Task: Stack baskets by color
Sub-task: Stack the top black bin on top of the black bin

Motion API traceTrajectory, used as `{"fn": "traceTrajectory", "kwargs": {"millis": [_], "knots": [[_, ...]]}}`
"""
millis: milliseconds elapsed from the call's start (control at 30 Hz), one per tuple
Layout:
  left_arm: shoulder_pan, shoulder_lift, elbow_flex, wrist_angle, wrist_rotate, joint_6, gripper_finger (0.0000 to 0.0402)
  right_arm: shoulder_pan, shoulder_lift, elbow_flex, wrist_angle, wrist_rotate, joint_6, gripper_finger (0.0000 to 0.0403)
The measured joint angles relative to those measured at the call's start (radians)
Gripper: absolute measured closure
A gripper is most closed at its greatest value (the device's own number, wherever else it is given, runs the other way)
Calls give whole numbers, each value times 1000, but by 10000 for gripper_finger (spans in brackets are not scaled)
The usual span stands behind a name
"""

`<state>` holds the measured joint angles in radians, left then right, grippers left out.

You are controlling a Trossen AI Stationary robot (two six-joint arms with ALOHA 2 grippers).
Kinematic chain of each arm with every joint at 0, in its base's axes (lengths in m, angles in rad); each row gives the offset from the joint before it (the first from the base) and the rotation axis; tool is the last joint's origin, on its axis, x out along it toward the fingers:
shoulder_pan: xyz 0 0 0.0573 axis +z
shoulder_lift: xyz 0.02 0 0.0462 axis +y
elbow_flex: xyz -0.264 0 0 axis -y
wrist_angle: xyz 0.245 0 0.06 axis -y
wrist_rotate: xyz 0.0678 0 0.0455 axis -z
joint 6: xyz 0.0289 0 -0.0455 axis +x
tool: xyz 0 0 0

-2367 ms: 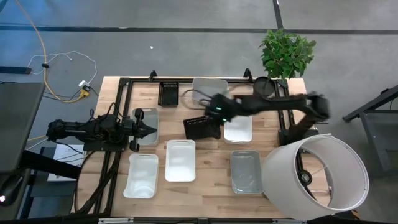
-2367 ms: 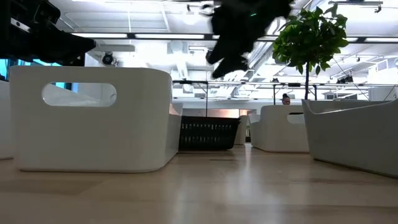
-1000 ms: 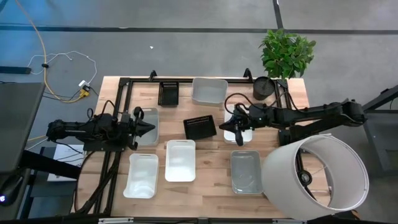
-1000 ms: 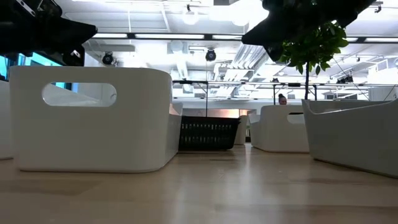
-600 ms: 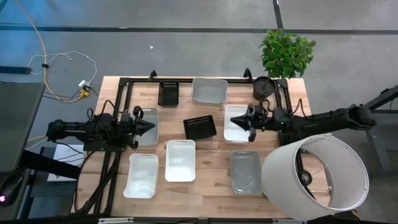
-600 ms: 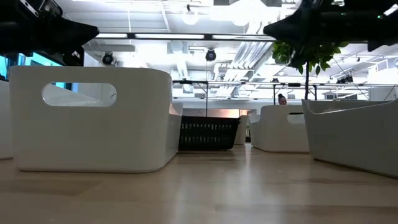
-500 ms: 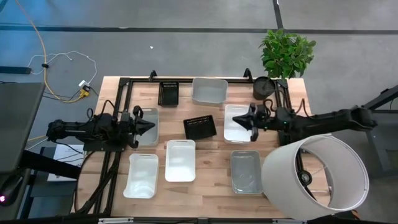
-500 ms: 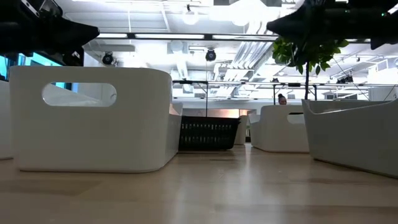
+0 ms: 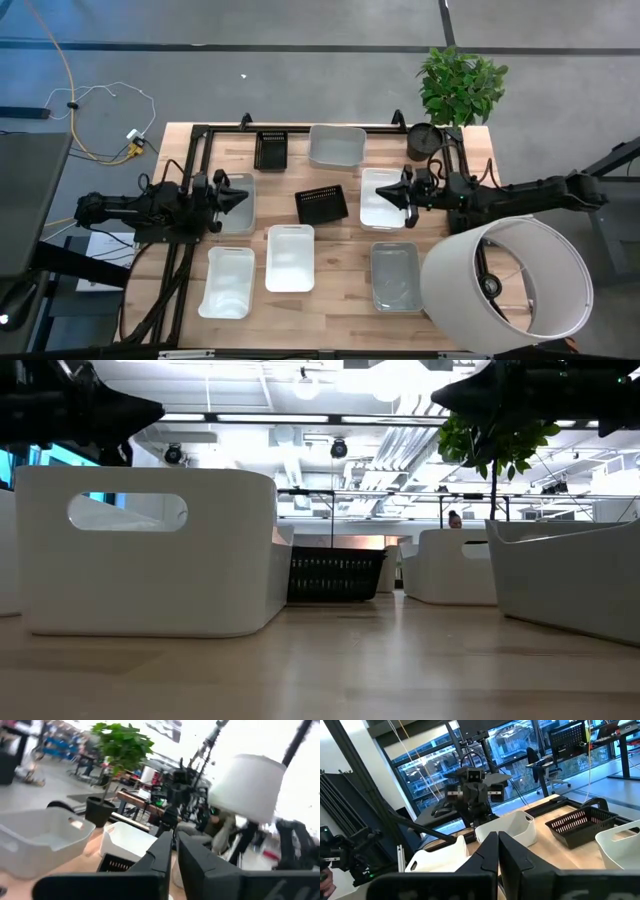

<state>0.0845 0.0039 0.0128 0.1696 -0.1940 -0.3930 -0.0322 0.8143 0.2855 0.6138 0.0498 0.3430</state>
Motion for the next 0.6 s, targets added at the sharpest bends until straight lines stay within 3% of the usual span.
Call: {"fn": "traceTrajectory", "kwargs": {"millis": [333,467,600], "knots": [[0,2,0,-35,-60,-103,252,0,0,0,-82,-1,61,403],[0,2,0,3,-128,-169,195,0,0,0,-83,7,60,403],[0,7,0,84,-134,-158,160,0,0,0,-86,13,61,403]]}}
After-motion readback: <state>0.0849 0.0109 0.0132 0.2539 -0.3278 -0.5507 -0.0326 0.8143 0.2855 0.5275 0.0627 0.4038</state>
